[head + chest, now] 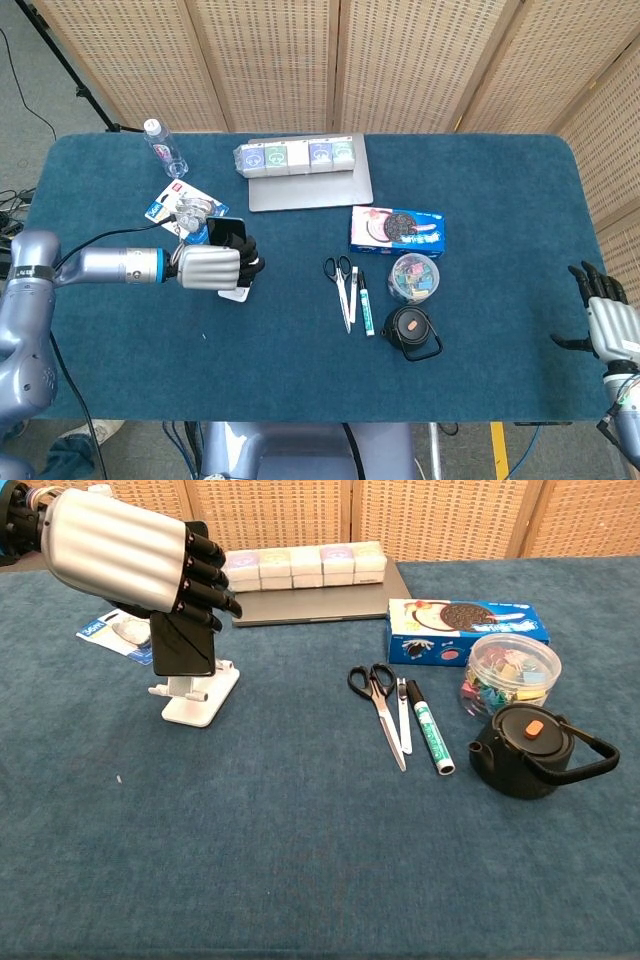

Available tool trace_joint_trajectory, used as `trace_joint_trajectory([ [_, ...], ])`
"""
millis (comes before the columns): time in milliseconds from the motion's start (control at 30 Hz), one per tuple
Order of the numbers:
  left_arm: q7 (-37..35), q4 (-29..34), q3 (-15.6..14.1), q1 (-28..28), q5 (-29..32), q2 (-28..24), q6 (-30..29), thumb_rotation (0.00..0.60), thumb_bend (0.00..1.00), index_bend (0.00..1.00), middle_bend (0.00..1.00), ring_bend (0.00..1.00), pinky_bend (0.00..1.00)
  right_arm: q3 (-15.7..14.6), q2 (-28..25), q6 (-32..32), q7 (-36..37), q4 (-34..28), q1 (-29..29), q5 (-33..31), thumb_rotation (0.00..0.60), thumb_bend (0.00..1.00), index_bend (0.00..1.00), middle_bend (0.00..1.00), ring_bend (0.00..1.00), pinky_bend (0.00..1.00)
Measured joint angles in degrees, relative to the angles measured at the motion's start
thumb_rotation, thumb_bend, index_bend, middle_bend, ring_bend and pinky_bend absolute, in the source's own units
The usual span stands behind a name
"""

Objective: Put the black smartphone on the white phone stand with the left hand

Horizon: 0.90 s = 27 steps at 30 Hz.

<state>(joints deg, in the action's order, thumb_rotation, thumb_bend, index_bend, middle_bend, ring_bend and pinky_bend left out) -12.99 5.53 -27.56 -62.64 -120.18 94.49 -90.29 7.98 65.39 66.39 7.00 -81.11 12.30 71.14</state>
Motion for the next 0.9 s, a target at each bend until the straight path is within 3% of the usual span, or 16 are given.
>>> trace_joint_trajectory([
  [900, -0.02, 0.01, -2.34, -1.47, -1.1, 0.21, 2.29, 0.6, 0.38, 0.61, 0.27, 0.32, 0.34, -0.05, -0.89, -1.85, 5.78, 0.61, 0.16, 0.83, 0.6, 0.0, 0.0, 0.0, 0.0, 0.0],
])
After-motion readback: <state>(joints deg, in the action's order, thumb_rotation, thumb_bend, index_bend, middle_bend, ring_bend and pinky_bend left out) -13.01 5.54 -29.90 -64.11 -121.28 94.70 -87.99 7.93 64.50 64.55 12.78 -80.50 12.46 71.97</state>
